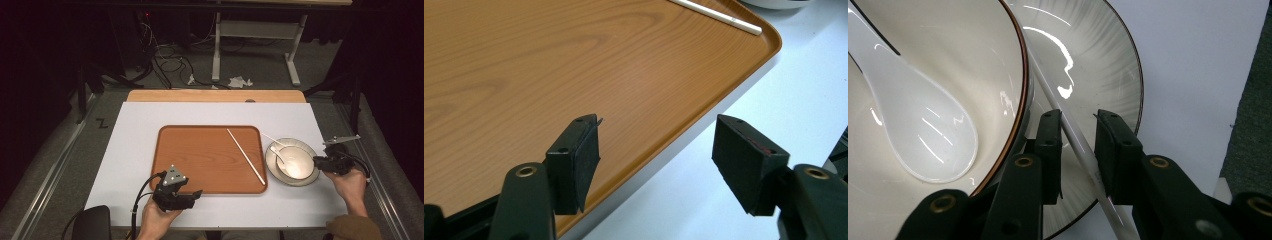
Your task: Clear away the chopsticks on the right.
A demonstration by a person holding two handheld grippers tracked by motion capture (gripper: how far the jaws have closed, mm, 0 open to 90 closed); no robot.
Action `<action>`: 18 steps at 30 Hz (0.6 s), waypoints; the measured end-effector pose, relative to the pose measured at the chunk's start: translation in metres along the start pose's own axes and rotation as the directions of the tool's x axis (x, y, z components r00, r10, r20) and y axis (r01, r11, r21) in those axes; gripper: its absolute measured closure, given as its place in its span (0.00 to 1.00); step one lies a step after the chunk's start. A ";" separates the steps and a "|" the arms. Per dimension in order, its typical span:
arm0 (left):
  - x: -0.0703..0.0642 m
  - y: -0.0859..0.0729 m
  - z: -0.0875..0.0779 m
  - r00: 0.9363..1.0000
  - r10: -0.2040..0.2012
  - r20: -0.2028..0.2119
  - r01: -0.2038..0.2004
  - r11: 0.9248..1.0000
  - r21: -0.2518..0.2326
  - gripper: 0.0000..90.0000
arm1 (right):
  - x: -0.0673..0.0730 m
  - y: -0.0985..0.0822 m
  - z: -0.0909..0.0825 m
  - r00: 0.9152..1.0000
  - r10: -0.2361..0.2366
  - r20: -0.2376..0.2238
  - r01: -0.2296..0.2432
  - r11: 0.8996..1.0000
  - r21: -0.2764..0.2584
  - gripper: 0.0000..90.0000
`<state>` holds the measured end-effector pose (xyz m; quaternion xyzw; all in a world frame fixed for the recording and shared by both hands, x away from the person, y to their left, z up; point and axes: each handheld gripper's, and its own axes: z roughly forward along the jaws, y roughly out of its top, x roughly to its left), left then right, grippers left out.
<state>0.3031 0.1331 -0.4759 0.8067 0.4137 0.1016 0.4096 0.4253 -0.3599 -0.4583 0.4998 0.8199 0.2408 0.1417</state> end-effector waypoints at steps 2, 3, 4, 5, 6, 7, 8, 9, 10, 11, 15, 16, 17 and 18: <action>0.000 0.000 0.000 1.000 0.000 0.000 0.000 1.000 0.001 0.39 | 0.000 0.000 0.001 1.000 -0.009 0.003 0.009 1.000 0.003 0.85; 0.000 0.000 0.000 1.000 0.000 0.000 0.000 1.000 0.001 0.39 | 0.001 0.000 0.001 1.000 -0.009 0.005 0.009 1.000 0.003 0.86; 0.000 0.000 0.001 1.000 -0.001 0.001 0.001 1.000 0.001 0.39 | 0.001 0.000 0.001 1.000 -0.013 0.007 0.013 1.000 0.004 0.87; 0.000 0.000 0.001 1.000 0.000 0.004 0.000 1.000 0.003 0.39 | 0.001 0.000 0.001 1.000 -0.020 0.013 0.020 1.000 0.004 0.88; -0.001 0.000 0.001 1.000 0.001 0.004 -0.001 1.000 0.004 0.39 | 0.002 0.000 0.002 1.000 -0.021 0.015 0.021 1.000 0.007 0.89; -0.001 0.000 0.001 1.000 0.002 0.006 -0.002 1.000 0.004 0.39 | 0.001 0.000 0.002 0.999 -0.031 0.016 0.031 1.000 0.006 0.91; -0.001 0.000 0.001 1.000 0.002 0.008 -0.002 1.000 0.002 0.39 | 0.002 -0.001 0.002 0.999 -0.032 0.020 0.032 0.999 0.004 0.92; -0.001 0.001 0.001 1.000 0.002 0.011 -0.002 1.000 0.001 0.39 | 0.003 -0.001 0.002 0.999 -0.038 0.022 0.038 0.999 0.007 0.93; -0.001 0.001 0.000 1.000 0.004 0.012 -0.004 1.000 0.001 0.39 | 0.003 -0.001 0.002 0.999 -0.044 0.024 0.044 0.999 0.006 0.93; -0.001 0.001 0.000 1.000 0.004 0.013 -0.004 1.000 0.000 0.39 | 0.004 -0.002 0.002 0.999 -0.037 0.024 0.037 0.999 0.005 0.93; -0.001 0.002 0.001 1.000 0.004 0.021 -0.004 1.000 -0.003 0.39 | 0.005 -0.003 0.002 0.999 -0.037 0.037 0.037 0.999 -0.006 0.94; -0.001 0.003 0.002 1.000 0.010 0.023 -0.010 1.000 0.000 0.39 | 0.005 -0.003 0.001 0.999 -0.035 0.036 0.036 0.999 -0.015 0.94; -0.002 0.004 0.002 1.000 0.015 0.025 -0.015 1.000 0.003 0.39 | 0.005 -0.004 -0.001 0.999 -0.024 0.033 0.025 0.999 -0.026 0.94; -0.002 0.004 0.003 0.999 0.015 0.029 -0.015 1.000 0.004 0.39 | 0.004 -0.005 -0.003 0.999 -0.015 0.031 0.016 0.999 -0.040 0.94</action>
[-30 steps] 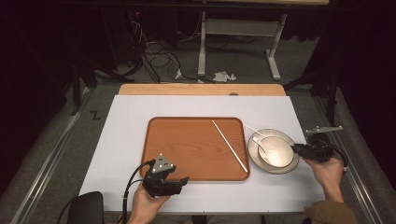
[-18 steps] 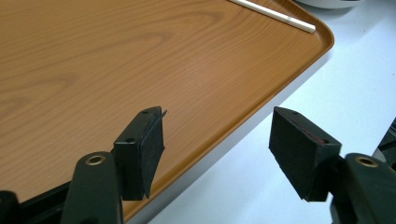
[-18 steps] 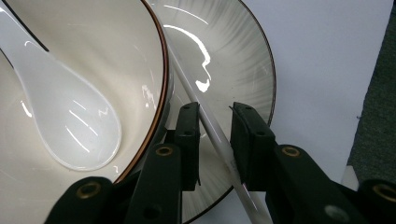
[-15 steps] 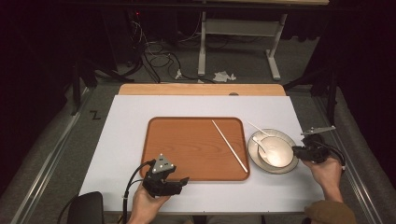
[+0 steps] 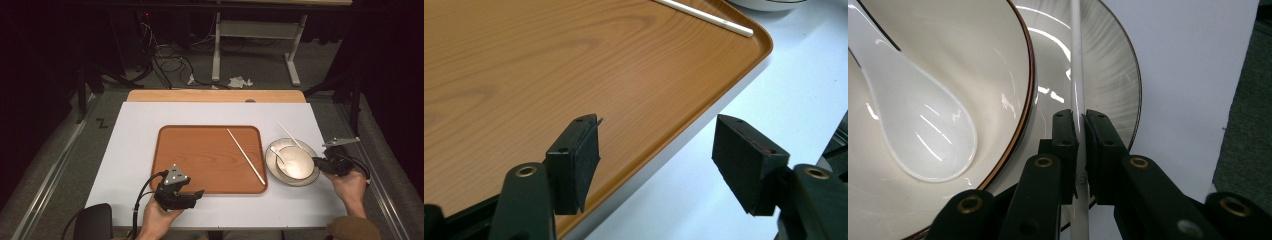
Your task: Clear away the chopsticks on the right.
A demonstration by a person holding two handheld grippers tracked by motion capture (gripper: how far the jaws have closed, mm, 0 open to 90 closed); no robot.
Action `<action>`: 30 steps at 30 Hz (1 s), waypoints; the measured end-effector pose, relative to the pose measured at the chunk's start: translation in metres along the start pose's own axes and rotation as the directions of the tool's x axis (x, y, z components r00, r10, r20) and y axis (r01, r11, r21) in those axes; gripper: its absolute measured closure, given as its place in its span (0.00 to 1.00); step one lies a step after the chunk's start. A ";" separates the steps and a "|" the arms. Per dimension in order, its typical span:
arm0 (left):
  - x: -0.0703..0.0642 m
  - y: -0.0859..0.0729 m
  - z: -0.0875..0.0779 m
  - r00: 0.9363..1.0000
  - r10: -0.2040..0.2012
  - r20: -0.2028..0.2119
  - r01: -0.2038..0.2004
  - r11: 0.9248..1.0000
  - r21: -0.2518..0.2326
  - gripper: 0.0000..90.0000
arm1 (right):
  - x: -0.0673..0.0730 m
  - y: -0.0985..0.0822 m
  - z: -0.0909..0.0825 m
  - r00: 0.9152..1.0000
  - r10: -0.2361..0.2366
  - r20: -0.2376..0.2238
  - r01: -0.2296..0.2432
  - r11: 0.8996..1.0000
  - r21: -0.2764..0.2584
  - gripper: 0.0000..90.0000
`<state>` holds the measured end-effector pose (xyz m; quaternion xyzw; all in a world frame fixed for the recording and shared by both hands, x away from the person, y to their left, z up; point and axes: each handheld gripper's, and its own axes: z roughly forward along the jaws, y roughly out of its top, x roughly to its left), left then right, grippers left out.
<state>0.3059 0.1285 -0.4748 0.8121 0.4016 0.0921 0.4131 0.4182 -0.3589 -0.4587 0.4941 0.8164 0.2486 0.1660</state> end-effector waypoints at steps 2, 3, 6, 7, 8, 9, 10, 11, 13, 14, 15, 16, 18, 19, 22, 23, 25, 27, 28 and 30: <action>0.000 0.001 0.002 1.000 0.007 0.006 -0.007 1.000 0.005 0.39 | -0.001 -0.002 -0.005 1.000 0.014 -0.008 -0.014 1.000 -0.025 0.94; 0.000 0.002 0.003 1.000 0.010 0.010 -0.010 1.000 0.006 0.39 | -0.001 -0.004 -0.007 1.000 0.022 -0.006 -0.022 0.999 -0.037 0.94; -0.001 0.004 0.006 1.000 0.022 0.021 -0.022 1.000 0.008 0.39 | 0.002 -0.006 -0.017 1.000 0.021 -0.004 -0.021 0.997 -0.078 0.94; -0.001 0.005 0.007 0.999 0.024 0.024 -0.024 1.000 0.011 0.39 | 0.004 -0.006 -0.020 1.000 0.021 -0.005 -0.022 0.996 -0.086 0.94; -0.001 0.006 0.008 0.999 0.029 0.030 -0.029 1.000 0.012 0.39 | 0.005 -0.007 -0.023 1.000 0.016 0.003 -0.016 0.995 -0.096 0.94; -0.002 0.007 0.009 0.999 0.032 0.034 -0.033 0.999 0.013 0.39 | 0.007 -0.008 -0.026 1.000 0.017 0.001 -0.017 0.994 -0.106 0.94; -0.002 0.007 0.009 0.999 0.034 0.037 -0.035 0.999 0.013 0.39 | 0.009 -0.008 -0.029 1.000 0.021 0.002 -0.021 0.993 -0.115 0.94; -0.002 0.008 0.011 0.998 0.038 0.043 -0.039 0.999 0.015 0.39 | 0.010 -0.009 -0.031 1.000 0.020 0.000 -0.020 0.993 -0.117 0.94; -0.002 0.010 0.013 0.998 0.045 0.051 -0.046 0.999 0.018 0.39 | 0.013 -0.011 -0.036 1.000 0.016 0.006 -0.016 0.991 -0.136 0.94; -0.002 0.011 0.014 0.997 0.049 0.053 -0.050 0.999 0.017 0.39 | 0.014 -0.012 -0.039 1.000 0.017 0.006 -0.016 0.989 -0.144 0.94; -0.003 0.012 0.015 0.997 0.050 0.060 -0.051 0.999 0.018 0.39 | 0.016 -0.012 -0.040 1.000 0.019 0.005 -0.018 0.989 -0.148 0.94; -0.003 0.012 0.016 0.996 0.054 0.064 -0.055 0.998 0.020 0.39 | 0.019 -0.013 -0.043 1.000 0.018 0.003 -0.018 0.988 -0.154 0.94; -0.003 0.014 0.018 0.995 0.064 0.074 -0.066 0.997 0.025 0.39 | 0.025 -0.014 -0.048 1.000 0.005 0.006 -0.004 0.987 -0.162 0.94; -0.004 0.015 0.019 0.995 0.065 0.076 -0.067 0.997 0.024 0.39 | 0.029 -0.014 -0.051 1.000 -0.005 0.009 0.007 0.986 -0.167 0.94; -0.004 0.017 0.021 0.994 0.072 0.086 -0.074 0.997 0.019 0.39 | 0.042 -0.013 -0.058 1.000 -0.028 0.006 0.028 0.981 -0.192 0.94; -0.004 0.018 0.021 0.993 0.073 0.091 -0.075 0.997 0.018 0.39 | 0.046 -0.012 -0.059 0.999 -0.033 0.007 0.034 0.980 -0.194 0.94; -0.004 0.019 0.022 0.993 0.074 0.096 -0.077 0.997 0.019 0.39 | 0.057 -0.011 -0.061 0.998 -0.056 -0.013 0.052 0.979 -0.198 0.94; -0.004 0.021 0.024 0.991 0.080 0.105 -0.082 0.996 0.019 0.39 | 0.067 -0.009 -0.062 0.997 -0.069 -0.017 0.064 0.979 -0.195 0.94; -0.004 0.021 0.024 0.991 0.085 0.107 -0.087 0.996 0.019 0.39 | 0.073 -0.008 -0.061 0.996 -0.082 -0.022 0.077 0.978 -0.196 0.94; -0.005 0.023 0.025 0.990 0.090 0.112 -0.093 0.995 0.018 0.39 | 0.081 -0.007 -0.061 0.995 -0.090 -0.034 0.081 0.977 -0.199 0.94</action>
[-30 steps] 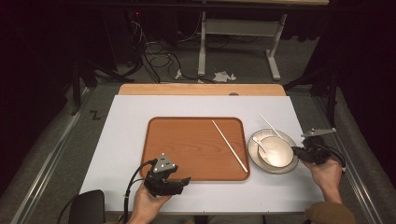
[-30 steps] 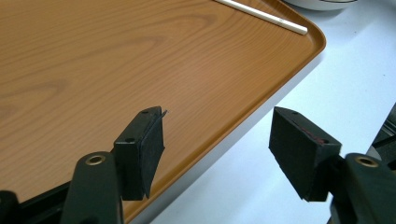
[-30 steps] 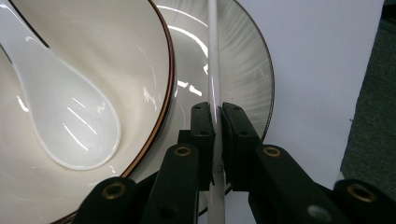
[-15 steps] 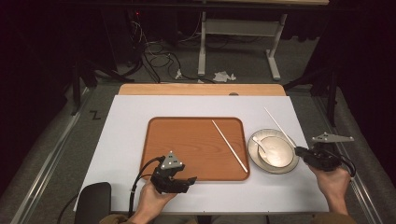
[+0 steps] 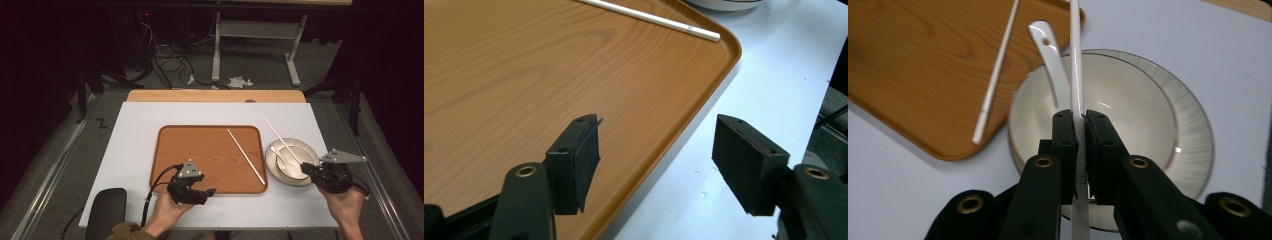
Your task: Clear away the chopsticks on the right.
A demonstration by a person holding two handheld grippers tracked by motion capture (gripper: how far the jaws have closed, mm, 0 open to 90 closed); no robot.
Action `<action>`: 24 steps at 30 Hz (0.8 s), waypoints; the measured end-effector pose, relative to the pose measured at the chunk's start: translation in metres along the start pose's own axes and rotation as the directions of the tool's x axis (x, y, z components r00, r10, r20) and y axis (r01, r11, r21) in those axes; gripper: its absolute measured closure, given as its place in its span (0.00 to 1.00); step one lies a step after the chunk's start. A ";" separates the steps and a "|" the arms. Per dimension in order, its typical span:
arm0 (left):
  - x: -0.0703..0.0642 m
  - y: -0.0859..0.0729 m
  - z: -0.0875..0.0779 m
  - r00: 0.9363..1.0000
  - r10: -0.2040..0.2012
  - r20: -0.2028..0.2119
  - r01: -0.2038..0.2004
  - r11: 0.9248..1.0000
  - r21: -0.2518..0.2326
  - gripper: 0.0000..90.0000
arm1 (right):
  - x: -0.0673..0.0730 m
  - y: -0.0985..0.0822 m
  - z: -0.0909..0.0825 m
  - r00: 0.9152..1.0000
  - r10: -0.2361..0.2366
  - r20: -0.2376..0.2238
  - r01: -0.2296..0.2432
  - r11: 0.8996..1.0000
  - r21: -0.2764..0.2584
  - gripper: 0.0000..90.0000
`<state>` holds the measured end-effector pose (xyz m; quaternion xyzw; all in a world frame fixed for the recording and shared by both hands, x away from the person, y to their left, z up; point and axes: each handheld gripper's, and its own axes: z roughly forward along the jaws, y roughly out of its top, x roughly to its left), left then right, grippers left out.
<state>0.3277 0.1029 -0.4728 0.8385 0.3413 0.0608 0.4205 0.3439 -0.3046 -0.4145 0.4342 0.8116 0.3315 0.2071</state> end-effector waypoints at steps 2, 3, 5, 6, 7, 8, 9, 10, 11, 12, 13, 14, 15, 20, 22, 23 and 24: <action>0.000 0.001 0.001 1.000 0.001 0.005 -0.001 1.000 0.000 0.39 | 0.008 0.002 0.001 1.000 -0.006 -0.015 0.006 1.000 0.002 0.94; 0.000 0.001 0.001 1.000 0.004 0.006 -0.004 1.000 0.001 0.39 | 0.012 0.002 0.001 1.000 -0.004 -0.021 0.004 1.000 0.006 0.94; 0.000 0.002 0.003 1.000 0.007 0.012 -0.007 1.000 0.003 0.39 | 0.020 0.004 0.003 0.999 -0.013 -0.037 0.014 1.000 0.011 0.94; 0.000 0.003 0.003 1.000 0.010 0.012 -0.010 1.000 0.004 0.39 | 0.023 0.004 0.004 0.999 -0.017 -0.040 0.018 1.000 0.015 0.94; 0.000 0.003 0.004 1.000 0.010 0.013 -0.010 1.000 0.005 0.39 | 0.026 0.005 0.006 0.999 -0.028 -0.042 0.029 0.999 0.018 0.94; 0.000 0.003 0.004 1.000 0.014 0.015 -0.014 1.000 0.007 0.39 | 0.029 0.005 0.007 0.999 -0.024 -0.046 0.025 0.999 0.026 0.94; 0.000 0.003 0.004 1.000 0.016 0.015 -0.016 1.000 0.007 0.39 | 0.031 0.005 0.009 0.998 -0.034 -0.049 0.035 0.999 0.028 0.94; 0.000 0.003 0.004 1.000 0.016 0.015 -0.016 1.000 0.006 0.39 | 0.035 0.006 0.011 0.998 -0.038 -0.055 0.039 0.999 0.033 0.94; 0.000 0.003 0.004 1.000 0.015 0.015 -0.015 1.000 0.005 0.39 | 0.037 0.006 0.012 0.998 -0.039 -0.056 0.042 0.998 0.038 0.94; 0.000 0.003 0.004 1.000 0.013 0.014 -0.013 1.000 0.004 0.39 | 0.040 0.007 0.015 0.997 -0.046 -0.061 0.048 0.998 0.043 0.94; 0.000 0.003 0.004 1.000 0.013 0.013 -0.013 1.000 0.003 0.39 | 0.042 0.007 0.017 0.996 -0.054 -0.064 0.057 0.997 0.048 0.94; 0.000 0.003 0.003 1.000 0.014 0.011 -0.014 1.000 0.003 0.39 | 0.046 0.008 0.019 0.996 -0.057 -0.069 0.061 0.997 0.055 0.94; 0.000 0.003 0.003 1.000 0.014 0.010 -0.014 1.000 0.003 0.39 | 0.048 0.009 0.022 0.995 -0.058 -0.078 0.063 0.996 0.059 0.94; -0.001 0.003 0.004 1.000 0.016 0.006 -0.016 1.000 0.006 0.39 | 0.062 0.011 0.038 0.993 -0.062 -0.104 0.072 0.993 0.091 0.94; -0.001 0.003 0.003 1.000 0.017 0.005 -0.017 1.000 0.006 0.39 | 0.067 0.012 0.045 0.992 -0.069 -0.106 0.080 0.991 0.110 0.94; -0.001 0.003 0.003 1.000 0.017 0.004 -0.017 1.000 0.006 0.39 | 0.070 0.013 0.048 0.991 -0.063 -0.119 0.077 0.990 0.121 0.94; -0.001 0.003 0.003 1.000 0.018 0.002 -0.018 1.000 0.005 0.39 | 0.072 0.014 0.052 0.990 -0.057 -0.132 0.074 0.989 0.129 0.94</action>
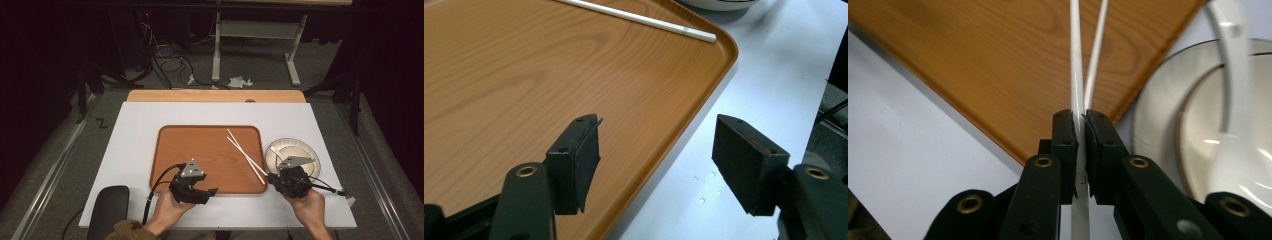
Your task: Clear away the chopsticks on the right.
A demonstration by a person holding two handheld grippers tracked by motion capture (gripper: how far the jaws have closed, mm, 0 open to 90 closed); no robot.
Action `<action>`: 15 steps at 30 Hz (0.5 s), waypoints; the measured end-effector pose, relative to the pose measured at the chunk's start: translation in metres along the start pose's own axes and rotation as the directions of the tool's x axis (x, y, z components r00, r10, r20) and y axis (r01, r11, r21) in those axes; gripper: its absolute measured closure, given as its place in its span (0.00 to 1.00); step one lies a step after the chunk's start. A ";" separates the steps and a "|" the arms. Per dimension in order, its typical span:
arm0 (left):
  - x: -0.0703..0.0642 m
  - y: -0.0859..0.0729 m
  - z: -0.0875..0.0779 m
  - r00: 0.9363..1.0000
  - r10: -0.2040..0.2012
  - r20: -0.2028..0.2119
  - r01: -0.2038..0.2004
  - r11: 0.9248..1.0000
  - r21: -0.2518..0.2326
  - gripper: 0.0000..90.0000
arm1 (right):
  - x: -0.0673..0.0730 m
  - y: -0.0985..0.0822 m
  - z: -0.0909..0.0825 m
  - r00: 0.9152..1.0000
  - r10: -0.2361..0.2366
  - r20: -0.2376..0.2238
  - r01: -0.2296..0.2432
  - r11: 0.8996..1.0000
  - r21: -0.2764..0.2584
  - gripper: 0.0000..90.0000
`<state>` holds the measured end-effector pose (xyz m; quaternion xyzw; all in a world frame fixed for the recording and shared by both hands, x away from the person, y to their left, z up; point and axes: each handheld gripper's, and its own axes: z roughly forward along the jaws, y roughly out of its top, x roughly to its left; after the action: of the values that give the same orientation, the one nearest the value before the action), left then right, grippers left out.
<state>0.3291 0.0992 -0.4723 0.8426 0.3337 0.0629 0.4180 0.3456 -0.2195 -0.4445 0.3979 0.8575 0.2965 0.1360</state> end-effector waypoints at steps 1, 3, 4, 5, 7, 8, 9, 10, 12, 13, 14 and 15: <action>0.000 0.000 -0.001 1.000 0.003 -0.002 -0.003 1.000 0.001 0.39 | 0.002 0.002 0.005 1.000 -0.001 -0.002 0.002 1.000 0.016 0.94; 0.000 -0.001 -0.001 1.000 0.000 -0.007 0.000 1.000 -0.004 0.39 | 0.003 0.004 0.013 1.000 0.009 0.002 -0.009 0.999 0.033 0.94; 0.000 -0.001 -0.002 1.000 -0.002 -0.009 0.002 1.000 -0.003 0.39 | 0.003 0.005 0.016 1.000 0.006 -0.005 -0.006 0.999 0.039 0.94; 0.000 -0.002 -0.003 1.000 -0.004 -0.012 0.004 1.000 -0.003 0.39 | 0.003 0.006 0.018 1.000 0.014 -0.002 -0.014 0.999 0.044 0.94; 0.000 -0.003 -0.004 1.000 -0.012 -0.016 0.012 1.000 -0.004 0.39 | 0.003 0.008 0.023 1.000 0.017 -0.005 -0.017 0.999 0.050 0.94; 0.000 -0.004 -0.005 1.000 -0.013 -0.019 0.013 1.000 -0.002 0.39 | 0.003 0.009 0.025 1.000 0.020 -0.009 -0.019 0.998 0.058 0.94; 0.000 -0.005 -0.005 1.000 -0.016 -0.023 0.016 1.000 -0.005 0.39 | 0.004 0.010 0.028 1.000 0.019 -0.005 -0.019 0.998 0.057 0.94; 0.000 -0.005 -0.006 0.999 -0.018 -0.027 0.018 1.000 -0.004 0.39 | 0.003 0.011 0.030 1.000 0.009 0.001 -0.009 0.998 0.065 0.94; 0.000 -0.008 -0.008 0.999 -0.025 -0.036 0.024 1.000 -0.005 0.39 | 0.003 0.013 0.035 1.000 0.011 -0.007 -0.011 0.997 0.076 0.94; 0.000 -0.009 -0.009 0.999 -0.030 -0.042 0.030 1.000 -0.005 0.39 | 0.004 0.014 0.036 1.000 0.016 -0.009 -0.015 0.997 0.081 0.94; 0.000 -0.010 -0.010 0.998 -0.033 -0.048 0.033 0.999 -0.006 0.39 | 0.003 0.016 0.038 1.000 0.011 -0.011 -0.010 0.997 0.080 0.94; 0.000 -0.011 -0.012 0.998 -0.041 -0.055 0.040 0.999 -0.009 0.39 | 0.003 0.017 0.040 1.000 0.006 -0.014 -0.005 0.997 0.080 0.94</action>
<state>0.3188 0.1123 -0.4731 0.8319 0.3619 0.0791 0.4132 0.3722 -0.1925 -0.4652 0.4032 0.8684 0.2654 0.1130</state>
